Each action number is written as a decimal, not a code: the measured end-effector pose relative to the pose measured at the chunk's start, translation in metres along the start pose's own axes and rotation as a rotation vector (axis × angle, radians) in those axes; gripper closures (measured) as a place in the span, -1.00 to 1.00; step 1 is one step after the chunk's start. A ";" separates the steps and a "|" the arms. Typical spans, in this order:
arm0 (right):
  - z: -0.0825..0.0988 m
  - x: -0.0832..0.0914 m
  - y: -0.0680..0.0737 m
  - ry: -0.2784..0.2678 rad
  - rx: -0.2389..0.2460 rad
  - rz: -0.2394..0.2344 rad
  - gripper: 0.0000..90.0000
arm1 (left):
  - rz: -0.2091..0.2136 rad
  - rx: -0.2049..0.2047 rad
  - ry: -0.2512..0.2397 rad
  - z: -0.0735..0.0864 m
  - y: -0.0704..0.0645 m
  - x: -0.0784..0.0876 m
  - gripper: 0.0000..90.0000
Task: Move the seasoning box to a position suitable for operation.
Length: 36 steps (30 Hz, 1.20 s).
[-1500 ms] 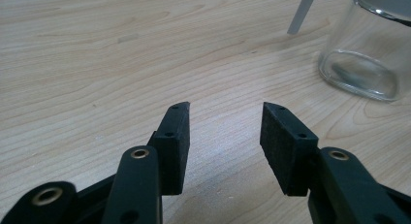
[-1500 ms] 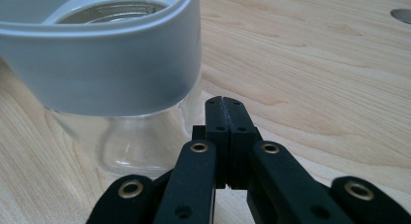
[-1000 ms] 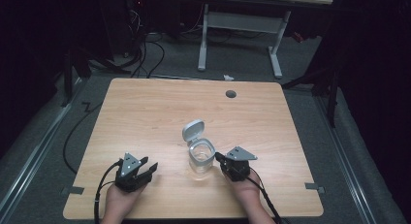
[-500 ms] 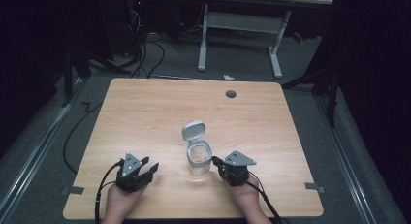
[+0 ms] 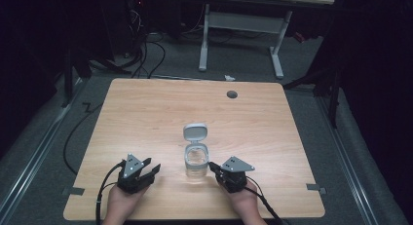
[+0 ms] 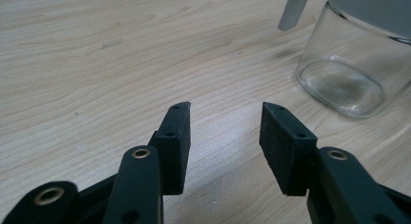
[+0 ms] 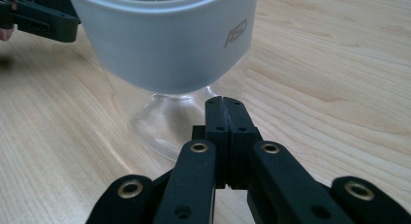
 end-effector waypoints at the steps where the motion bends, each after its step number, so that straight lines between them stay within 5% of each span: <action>1: 0.001 0.001 0.002 0.000 -0.002 -0.003 1.00 | 0.001 -0.001 0.001 0.000 0.000 0.000 0.23; 19: 0.004 0.003 -0.003 0.010 -0.019 0.014 0.91 | 0.028 0.017 0.002 0.000 -0.008 -0.002 0.24; 36: 0.001 0.014 -0.028 0.000 -0.081 0.116 0.96 | 0.236 0.025 0.062 0.021 -0.066 -0.005 0.72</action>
Point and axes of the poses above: each handheld gripper's, and its own axes: x roughly backward along the jaws, z roughly out of its underside, y roughly to its left, the point moved 1 cm from there along -x, roughly forward along the jaws, and after that the axes turned 12 degrees about z, right-handed, at the moved point
